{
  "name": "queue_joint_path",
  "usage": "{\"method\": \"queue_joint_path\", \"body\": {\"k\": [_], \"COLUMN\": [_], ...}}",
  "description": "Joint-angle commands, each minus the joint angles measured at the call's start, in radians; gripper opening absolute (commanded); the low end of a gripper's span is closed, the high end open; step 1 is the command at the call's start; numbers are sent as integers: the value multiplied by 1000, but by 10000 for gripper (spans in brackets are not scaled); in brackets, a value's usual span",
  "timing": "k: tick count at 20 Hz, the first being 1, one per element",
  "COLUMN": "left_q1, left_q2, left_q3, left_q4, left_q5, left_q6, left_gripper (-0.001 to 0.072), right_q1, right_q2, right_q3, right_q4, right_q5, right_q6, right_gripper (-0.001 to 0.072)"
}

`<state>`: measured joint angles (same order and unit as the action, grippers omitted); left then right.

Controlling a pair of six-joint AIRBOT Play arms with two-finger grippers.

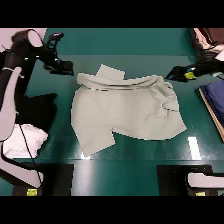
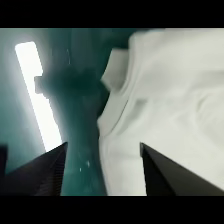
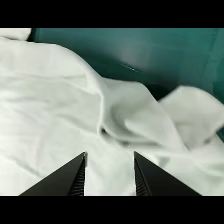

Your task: Fold the shirts.

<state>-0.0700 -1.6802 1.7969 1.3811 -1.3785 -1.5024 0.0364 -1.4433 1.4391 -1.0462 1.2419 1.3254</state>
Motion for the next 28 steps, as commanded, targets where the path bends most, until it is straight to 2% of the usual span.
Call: {"method": "queue_joint_path", "body": {"k": [1, 5, 9, 14, 21, 22, 23, 24, 28], "left_q1": [28, 28, 28, 24, -90, -90, -90, -90, -90], "left_q2": [150, 386, 496, 499, 499, 499, 499, 499, 499], "left_q3": [-194, -624, -922, -1078, -1101, -1090, -1077, -1060, -980], "left_q4": [23, 18, -100, -220, -253, -248, -248, -248, -249], "left_q5": [-50, 106, 205, 331, 436, 436, 431, 427, 397], "left_q6": [-9, -50, -61, -60, -50, -54, -51, -48, -41], "left_gripper": [542, 542, 543, 543, 540, 477, 231, 18, 32], "right_q1": [-74, -155, -211, -226, -233, -250, -274, -304, -445], "right_q2": [161, 326, 431, 486, 495, 495, 495, 495, 495], "right_q3": [-125, -298, -409, -439, -439, -445, -461, -491, -691], "right_q4": [-2, -2, 0, 7, -5, -4, -4, -6, -56], "right_q5": [18, -13, -45, -39, 18, 41, 66, 95, 162], "right_q6": [-10, -10, -10, -10, -9, -9, -9, -9, -5], "right_gripper": [347, 347, 347, 347, 347, 347, 347, 347, 344]}}
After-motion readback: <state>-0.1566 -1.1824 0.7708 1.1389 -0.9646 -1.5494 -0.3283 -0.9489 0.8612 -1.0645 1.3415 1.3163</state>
